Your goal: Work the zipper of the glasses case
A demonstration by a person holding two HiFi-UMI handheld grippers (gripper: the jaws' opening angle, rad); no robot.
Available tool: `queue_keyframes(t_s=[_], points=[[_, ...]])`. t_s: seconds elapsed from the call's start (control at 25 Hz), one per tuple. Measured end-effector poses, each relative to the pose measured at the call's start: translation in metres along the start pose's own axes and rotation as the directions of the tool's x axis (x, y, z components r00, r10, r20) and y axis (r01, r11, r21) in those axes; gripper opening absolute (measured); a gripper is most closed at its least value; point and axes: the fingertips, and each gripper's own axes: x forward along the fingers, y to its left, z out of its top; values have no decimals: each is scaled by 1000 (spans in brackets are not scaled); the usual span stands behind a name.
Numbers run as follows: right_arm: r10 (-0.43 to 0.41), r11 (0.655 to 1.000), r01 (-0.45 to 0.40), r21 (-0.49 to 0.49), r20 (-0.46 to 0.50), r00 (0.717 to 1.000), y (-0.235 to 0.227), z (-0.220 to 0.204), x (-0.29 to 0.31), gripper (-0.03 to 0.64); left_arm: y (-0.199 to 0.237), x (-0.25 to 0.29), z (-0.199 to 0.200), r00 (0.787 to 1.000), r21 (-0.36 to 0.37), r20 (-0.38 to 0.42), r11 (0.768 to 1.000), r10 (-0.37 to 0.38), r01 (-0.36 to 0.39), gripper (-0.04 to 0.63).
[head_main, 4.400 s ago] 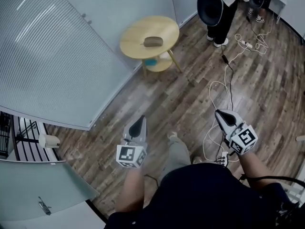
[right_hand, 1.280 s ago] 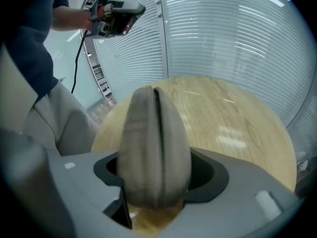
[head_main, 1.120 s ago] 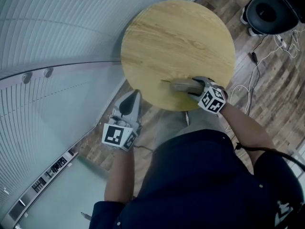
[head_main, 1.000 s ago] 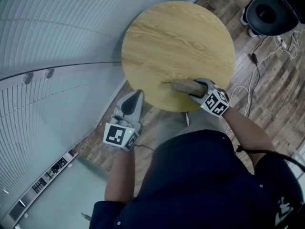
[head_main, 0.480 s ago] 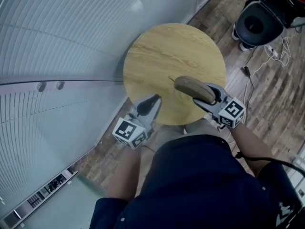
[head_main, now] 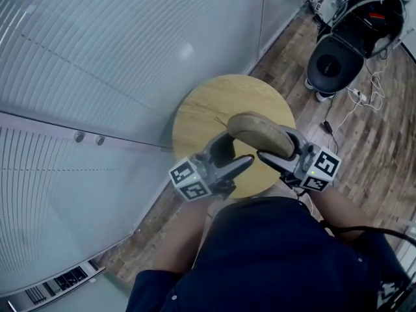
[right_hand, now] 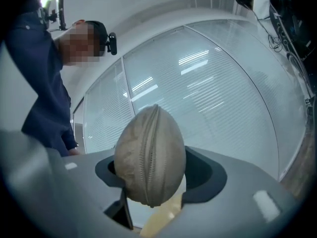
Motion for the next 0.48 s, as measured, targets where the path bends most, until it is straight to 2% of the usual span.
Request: queue_keyframes(t_s=[0.08,0.24,0.36,0.48], points=[[35,999,-34,-11,35,999,13,15,3,293,-13,11,14,999,16,16,999,-52,52,405],[87,996,-86,-35,49,995,31,19,12,294,-32,27,20,992,57,-30,991,-119,121,405],[132,991,-131,-14,63,989,47,16,20,295,-42,28,31,989,67,-6,986,-150,150,392],[172,985,-174,20,65,983,57,10,30,295,-53,32,35,982,84,-13,979,-187,188,377]])
